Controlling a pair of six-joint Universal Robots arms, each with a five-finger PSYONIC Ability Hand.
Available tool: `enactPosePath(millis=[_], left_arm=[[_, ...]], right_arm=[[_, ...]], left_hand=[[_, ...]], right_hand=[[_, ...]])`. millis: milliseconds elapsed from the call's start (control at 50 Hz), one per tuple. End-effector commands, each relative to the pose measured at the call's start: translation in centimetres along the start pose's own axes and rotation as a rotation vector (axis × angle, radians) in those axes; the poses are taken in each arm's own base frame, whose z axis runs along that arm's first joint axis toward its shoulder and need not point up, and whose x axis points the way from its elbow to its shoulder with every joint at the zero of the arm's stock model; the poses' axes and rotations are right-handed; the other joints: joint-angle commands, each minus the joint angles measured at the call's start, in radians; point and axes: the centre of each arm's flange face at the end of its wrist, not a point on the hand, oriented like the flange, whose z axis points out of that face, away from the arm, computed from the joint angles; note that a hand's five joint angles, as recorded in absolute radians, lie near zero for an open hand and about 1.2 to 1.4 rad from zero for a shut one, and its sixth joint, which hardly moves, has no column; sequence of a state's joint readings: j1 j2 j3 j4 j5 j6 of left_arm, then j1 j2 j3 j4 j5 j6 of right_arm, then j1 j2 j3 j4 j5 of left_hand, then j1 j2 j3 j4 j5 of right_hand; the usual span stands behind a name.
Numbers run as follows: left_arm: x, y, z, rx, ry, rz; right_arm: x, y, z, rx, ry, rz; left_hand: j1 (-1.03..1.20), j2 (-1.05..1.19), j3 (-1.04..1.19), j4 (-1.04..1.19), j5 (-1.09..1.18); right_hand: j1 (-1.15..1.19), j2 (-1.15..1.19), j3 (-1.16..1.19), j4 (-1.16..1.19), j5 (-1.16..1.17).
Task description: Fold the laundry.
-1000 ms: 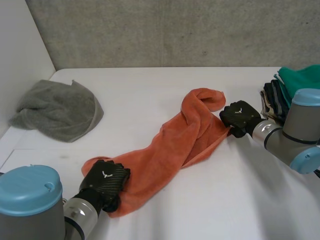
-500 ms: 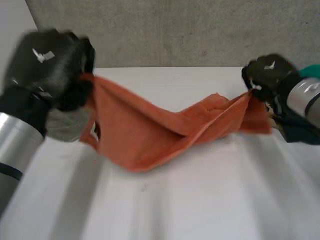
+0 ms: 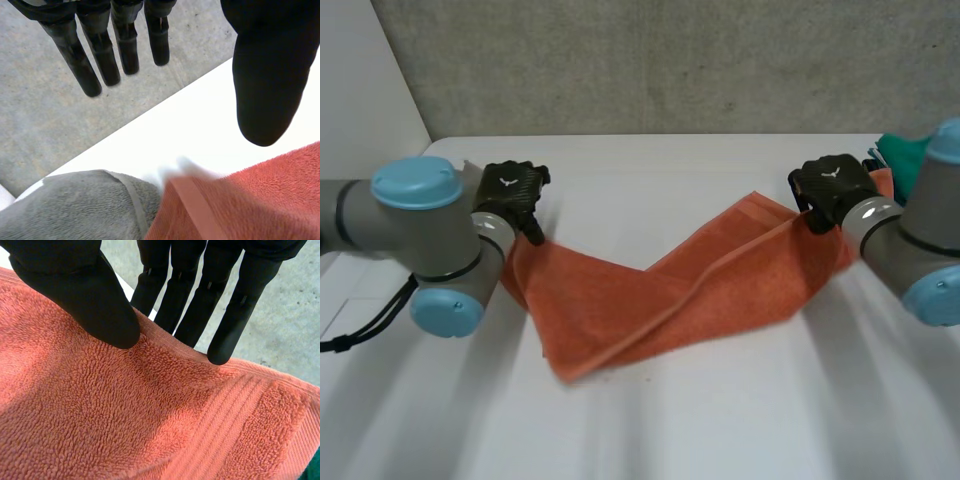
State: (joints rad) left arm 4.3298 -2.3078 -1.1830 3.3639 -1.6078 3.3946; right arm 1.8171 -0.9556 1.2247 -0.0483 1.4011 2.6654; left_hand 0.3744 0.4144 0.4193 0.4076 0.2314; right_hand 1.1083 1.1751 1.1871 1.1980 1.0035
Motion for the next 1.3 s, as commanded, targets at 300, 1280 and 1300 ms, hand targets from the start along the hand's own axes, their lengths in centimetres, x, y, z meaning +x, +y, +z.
enactPosePath(millis=[300,1280,1300], left_arm=[[2.2,-1.1,-17.6,-0.081,0.189,0.002],[-1.1,-4.0,-13.0,0.065,-0.085,0.063],[-1.4,-4.9,-13.4,0.087,-0.091,0.076]], right_arm=[[-1.1,0.6,-0.2,-0.014,0.008,-0.011],[0.0,-2.2,-4.4,-0.062,-0.024,-0.118],[0.4,-3.2,-5.1,-0.052,-0.018,-0.135]], left_hand=[[0.257,0.217,0.212,0.223,0.225],[1.022,0.982,0.977,0.989,0.990],[1.022,0.982,0.977,0.989,0.990]], right_hand=[[0.288,0.221,0.209,0.198,0.218],[0.288,0.221,0.209,0.198,0.218],[0.288,0.221,0.209,0.198,0.218]])
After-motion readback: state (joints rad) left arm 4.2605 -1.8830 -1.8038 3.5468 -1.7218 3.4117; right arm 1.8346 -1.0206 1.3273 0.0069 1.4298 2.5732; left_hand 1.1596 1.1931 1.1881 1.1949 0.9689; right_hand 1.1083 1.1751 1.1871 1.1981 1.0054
